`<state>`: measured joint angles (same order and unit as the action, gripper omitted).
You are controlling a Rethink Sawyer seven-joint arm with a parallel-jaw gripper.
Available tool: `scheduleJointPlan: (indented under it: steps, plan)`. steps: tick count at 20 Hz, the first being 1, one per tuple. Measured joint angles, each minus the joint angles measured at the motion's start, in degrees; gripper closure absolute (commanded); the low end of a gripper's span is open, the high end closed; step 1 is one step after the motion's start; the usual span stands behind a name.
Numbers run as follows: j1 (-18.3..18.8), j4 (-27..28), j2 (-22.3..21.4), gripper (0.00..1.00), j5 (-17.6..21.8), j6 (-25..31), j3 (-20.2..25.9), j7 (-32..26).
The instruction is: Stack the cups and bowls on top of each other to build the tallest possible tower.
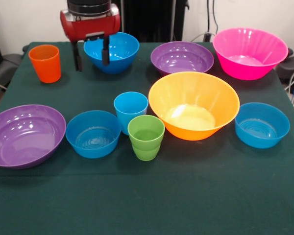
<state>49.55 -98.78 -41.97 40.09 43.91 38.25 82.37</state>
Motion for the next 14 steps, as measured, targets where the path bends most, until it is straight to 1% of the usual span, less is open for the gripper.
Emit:
scheduleJointPlan:
  steps: [14]
  plan:
    - [5.5,1.0,3.4,0.00,4.3,3.2,0.7,-8.8]
